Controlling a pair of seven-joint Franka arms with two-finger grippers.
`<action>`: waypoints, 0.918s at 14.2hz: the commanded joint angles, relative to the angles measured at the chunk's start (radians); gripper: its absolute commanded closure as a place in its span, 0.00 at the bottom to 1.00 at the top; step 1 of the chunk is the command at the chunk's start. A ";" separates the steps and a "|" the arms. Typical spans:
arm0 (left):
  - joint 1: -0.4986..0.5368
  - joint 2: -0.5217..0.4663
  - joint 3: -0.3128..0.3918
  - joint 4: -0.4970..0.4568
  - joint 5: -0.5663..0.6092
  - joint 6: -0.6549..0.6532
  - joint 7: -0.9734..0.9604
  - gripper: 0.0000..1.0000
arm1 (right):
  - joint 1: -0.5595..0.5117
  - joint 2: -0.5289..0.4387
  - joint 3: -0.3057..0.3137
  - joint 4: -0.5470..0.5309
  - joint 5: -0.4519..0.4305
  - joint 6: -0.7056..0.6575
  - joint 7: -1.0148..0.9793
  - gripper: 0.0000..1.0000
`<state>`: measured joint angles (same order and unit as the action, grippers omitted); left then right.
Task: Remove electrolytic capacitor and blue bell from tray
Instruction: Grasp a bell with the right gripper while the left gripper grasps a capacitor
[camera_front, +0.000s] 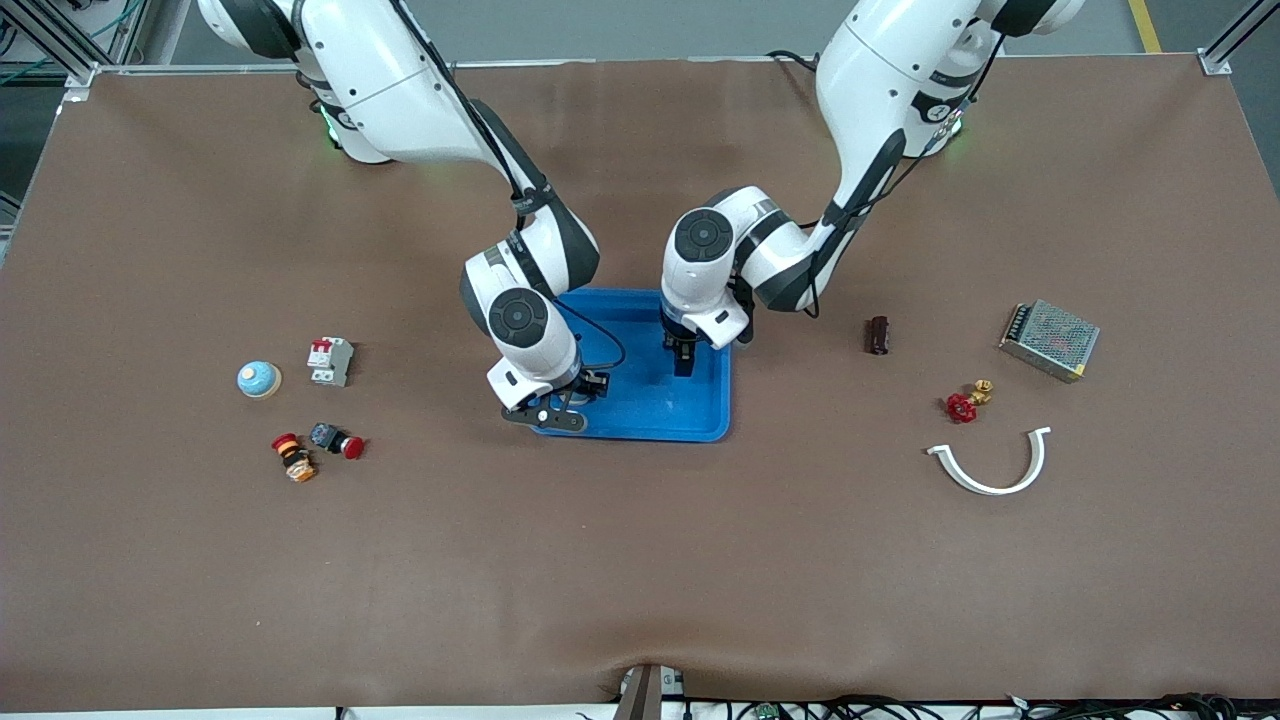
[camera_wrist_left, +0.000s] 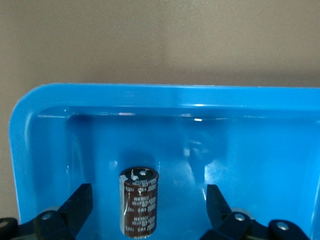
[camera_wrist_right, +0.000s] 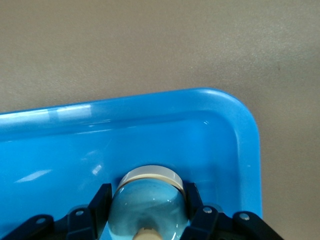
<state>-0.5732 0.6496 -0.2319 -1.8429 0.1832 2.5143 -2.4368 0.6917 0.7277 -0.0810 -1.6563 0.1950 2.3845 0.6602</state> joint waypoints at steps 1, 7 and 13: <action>-0.010 0.009 0.009 0.013 0.059 -0.005 -0.060 0.00 | -0.001 -0.014 -0.010 0.024 0.014 -0.024 0.006 0.61; -0.011 0.015 0.008 0.014 0.070 -0.005 -0.073 0.00 | -0.069 -0.059 -0.011 0.130 0.017 -0.257 -0.054 0.61; -0.023 0.015 0.008 0.019 0.070 -0.005 -0.073 0.00 | -0.221 -0.146 -0.014 0.128 0.011 -0.425 -0.388 0.61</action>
<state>-0.5763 0.6571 -0.2308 -1.8417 0.2272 2.5142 -2.4760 0.5128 0.6148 -0.1067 -1.5134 0.1950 1.9961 0.3661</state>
